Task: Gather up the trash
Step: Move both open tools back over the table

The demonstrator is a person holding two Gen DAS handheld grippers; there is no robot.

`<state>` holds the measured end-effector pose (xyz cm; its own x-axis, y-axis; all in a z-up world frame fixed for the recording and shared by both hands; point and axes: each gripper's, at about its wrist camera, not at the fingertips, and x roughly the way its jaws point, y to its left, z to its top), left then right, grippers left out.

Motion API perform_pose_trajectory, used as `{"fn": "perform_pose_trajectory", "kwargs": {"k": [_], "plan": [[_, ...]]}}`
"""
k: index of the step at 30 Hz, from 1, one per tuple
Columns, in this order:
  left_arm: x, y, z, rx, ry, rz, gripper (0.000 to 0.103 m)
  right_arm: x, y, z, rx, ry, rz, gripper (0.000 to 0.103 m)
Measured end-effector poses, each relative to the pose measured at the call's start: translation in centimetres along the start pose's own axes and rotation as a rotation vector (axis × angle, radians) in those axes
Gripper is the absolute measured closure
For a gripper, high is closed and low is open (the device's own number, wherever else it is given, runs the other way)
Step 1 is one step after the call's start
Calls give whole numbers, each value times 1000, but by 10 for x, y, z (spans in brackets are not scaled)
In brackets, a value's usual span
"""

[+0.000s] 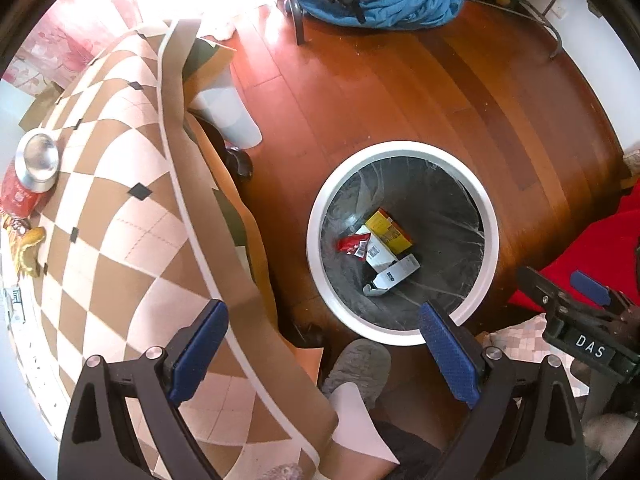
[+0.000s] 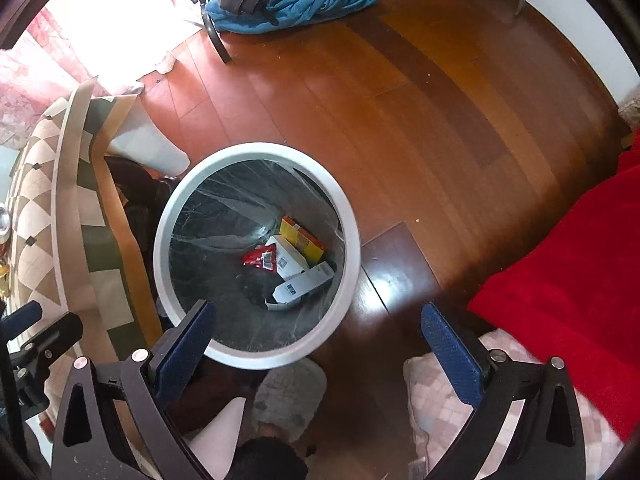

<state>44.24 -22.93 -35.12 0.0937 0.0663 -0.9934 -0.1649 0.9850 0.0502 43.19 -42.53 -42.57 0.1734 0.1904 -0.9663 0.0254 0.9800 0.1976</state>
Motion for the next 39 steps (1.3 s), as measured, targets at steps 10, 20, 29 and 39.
{"fn": "perform_pose_trajectory", "kwargs": {"k": [10, 20, 29, 39], "plan": [[-37, 3, -12, -11, -63, -12, 6, -51, 5, -15, -5, -55, -9, 0], [-111, 4, -31, -13, -182, -61, 6, -146, 13, -36, -17, -181, 14, 0], [-188, 32, -73, -53, -300, -109, 6, -229, 39, -61, 4, -271, 101, 0], [-217, 164, -166, -230, -354, 21, 6, -250, 168, -134, -188, -207, 256, 0]]}}
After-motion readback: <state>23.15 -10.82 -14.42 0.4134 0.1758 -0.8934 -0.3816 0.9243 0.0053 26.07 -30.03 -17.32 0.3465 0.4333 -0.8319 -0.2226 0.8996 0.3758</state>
